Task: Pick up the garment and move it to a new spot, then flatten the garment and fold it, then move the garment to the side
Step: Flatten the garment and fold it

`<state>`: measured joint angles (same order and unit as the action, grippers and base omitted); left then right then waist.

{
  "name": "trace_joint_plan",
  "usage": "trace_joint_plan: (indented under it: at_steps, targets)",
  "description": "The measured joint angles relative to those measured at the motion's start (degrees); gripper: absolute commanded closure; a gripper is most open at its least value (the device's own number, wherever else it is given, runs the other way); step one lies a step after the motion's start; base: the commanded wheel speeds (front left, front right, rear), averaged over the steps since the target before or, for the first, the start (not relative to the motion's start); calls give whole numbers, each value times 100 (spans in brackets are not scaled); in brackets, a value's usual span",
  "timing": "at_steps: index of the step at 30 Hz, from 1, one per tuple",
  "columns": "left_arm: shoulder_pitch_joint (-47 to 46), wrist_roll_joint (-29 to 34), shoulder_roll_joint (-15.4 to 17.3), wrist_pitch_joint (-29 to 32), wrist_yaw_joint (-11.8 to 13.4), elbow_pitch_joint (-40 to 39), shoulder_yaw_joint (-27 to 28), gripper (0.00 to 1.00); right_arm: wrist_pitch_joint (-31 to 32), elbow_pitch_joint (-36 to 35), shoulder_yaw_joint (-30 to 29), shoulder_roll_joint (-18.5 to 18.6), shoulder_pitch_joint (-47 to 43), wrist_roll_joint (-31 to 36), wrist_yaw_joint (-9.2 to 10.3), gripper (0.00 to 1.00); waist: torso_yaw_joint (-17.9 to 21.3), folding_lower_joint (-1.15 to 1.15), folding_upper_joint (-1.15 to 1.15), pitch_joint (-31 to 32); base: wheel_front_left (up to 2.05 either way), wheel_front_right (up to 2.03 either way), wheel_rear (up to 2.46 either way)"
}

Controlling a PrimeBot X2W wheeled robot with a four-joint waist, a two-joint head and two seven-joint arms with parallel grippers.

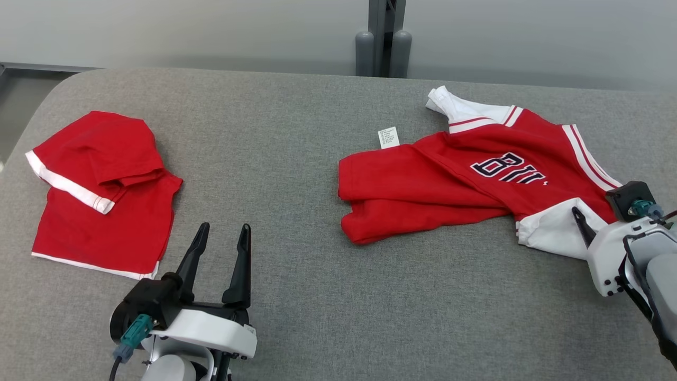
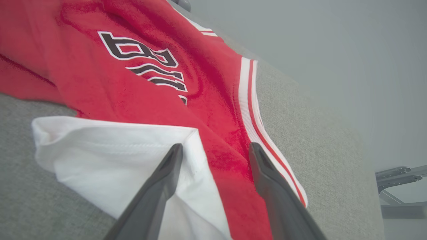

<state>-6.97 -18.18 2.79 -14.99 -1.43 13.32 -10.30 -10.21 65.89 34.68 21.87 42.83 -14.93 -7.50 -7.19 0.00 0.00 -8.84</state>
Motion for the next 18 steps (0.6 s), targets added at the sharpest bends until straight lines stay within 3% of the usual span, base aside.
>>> trace_joint_plan:
  at_steps: [9,13,16,18]
  targets:
    - [-57,-20,-2,0,7,7,-15,0,-202,476,-446,58,526,401,0,0,42,0,0,-7,0,0,0]
    - [-59,-53,-2,0,30,5,13,0,-425,606,-1311,185,750,956,0,0,75,0,0,15,0,0,0]
    - [-55,-54,0,0,32,-8,35,0,-460,286,-1850,27,693,1039,0,0,109,0,0,81,0,0,0]
    - [-50,-55,0,0,44,-46,53,0,-479,-401,-2243,-93,525,1133,0,0,141,0,0,139,0,0,0]
